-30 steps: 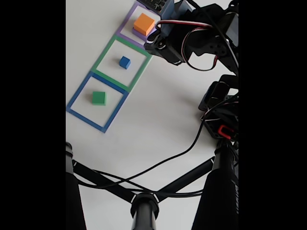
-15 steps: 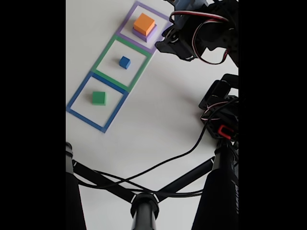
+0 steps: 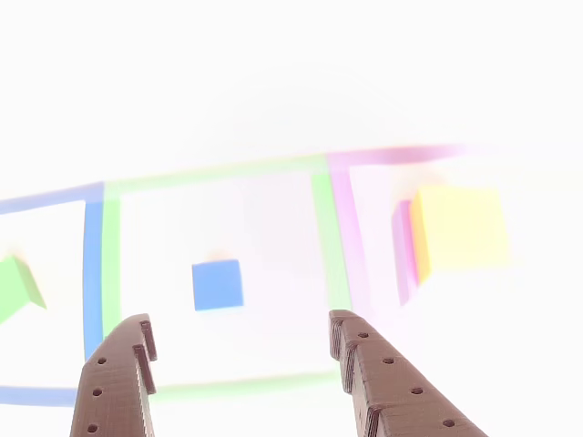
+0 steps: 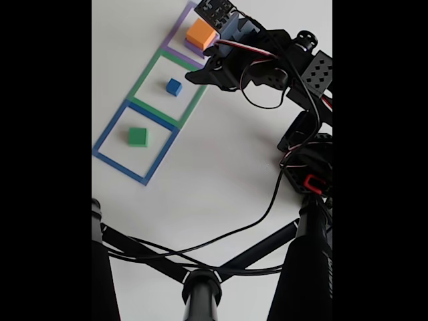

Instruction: Tower of hanoi

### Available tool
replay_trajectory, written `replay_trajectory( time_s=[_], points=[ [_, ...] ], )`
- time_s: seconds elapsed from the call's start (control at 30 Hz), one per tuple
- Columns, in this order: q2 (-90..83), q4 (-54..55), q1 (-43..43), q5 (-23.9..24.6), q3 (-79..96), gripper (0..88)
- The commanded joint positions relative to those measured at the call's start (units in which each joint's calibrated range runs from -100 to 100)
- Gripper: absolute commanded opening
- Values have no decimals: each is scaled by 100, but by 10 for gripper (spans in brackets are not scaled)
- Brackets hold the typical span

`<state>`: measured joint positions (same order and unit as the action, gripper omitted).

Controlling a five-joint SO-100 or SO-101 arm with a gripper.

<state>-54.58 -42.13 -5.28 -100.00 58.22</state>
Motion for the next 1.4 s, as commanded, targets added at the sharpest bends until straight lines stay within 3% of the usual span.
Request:
replay_trajectory(
  time_s=[0.0, 0.4, 0.77, 1.37],
  points=[
    [28, 1541, -162, 0, 814, 234],
    [2039, 6043, -172, 0, 2532, 255],
    [4332, 8667, 212, 0, 2532, 252],
    [6810, 10497, 298, 0, 1750, 241]
  ],
)
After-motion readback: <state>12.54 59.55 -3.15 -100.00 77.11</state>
